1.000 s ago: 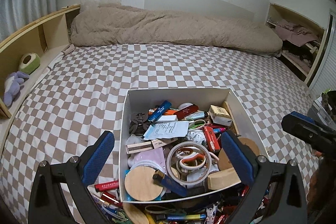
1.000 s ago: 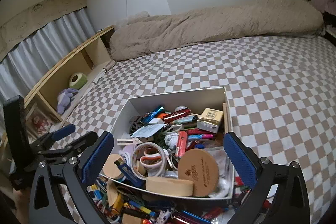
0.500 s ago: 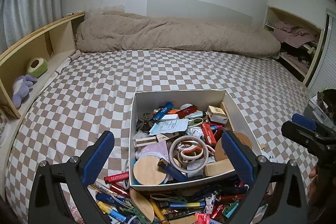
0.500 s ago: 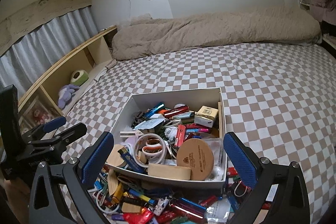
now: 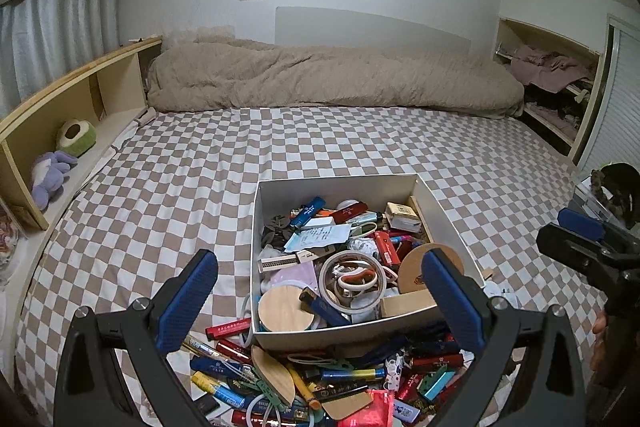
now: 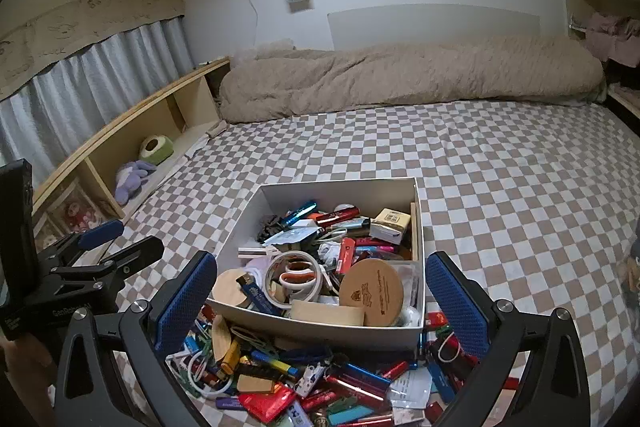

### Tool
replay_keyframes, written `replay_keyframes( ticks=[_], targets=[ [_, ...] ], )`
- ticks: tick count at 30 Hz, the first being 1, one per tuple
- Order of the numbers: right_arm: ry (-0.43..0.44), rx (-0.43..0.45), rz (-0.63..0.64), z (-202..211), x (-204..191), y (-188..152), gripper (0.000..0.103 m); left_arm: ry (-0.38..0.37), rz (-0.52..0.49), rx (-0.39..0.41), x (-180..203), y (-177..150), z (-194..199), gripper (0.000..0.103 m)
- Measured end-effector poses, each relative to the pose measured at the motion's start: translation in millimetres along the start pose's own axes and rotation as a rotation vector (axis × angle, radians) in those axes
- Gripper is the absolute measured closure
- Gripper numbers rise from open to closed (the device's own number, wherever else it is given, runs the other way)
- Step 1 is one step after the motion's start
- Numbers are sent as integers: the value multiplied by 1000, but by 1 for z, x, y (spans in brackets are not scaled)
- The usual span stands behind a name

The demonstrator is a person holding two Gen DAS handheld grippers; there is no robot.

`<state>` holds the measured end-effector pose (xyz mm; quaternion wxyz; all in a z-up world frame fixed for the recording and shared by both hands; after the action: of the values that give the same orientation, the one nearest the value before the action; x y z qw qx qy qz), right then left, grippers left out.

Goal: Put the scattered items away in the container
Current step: 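Raise both open tools away from the shoebox back over the pile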

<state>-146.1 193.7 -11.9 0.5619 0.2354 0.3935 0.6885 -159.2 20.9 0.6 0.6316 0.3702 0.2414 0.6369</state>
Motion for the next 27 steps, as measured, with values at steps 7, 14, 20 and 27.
replay_keyframes(
  ticks=[7,14,20,27],
  targets=[
    [-29,24,21,18,-5,-5,0,-15,1,17,-1,-5,16,0],
    [-67,87,55,42,-8,-13,0,-25,-3,65,-4,-12,35,0],
    [-99,158,84,61,-6,-22,0,-33,2,129,-8,-18,51,0],
    [-112,239,104,76,-1,-38,0,-31,12,215,-20,-24,68,0]
  ],
)
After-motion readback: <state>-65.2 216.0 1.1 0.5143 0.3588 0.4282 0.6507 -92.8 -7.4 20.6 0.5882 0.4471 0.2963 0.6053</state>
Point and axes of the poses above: each gripper's, at about its wrist camera, not at the fingertips, and z roughly against the way its jaws point, x to its right, y to its top, the point moved 7 cm from there along -z, roughly the way its jaws point, and after that the axes turned 8 degrees about z, right-handed, at the moved point
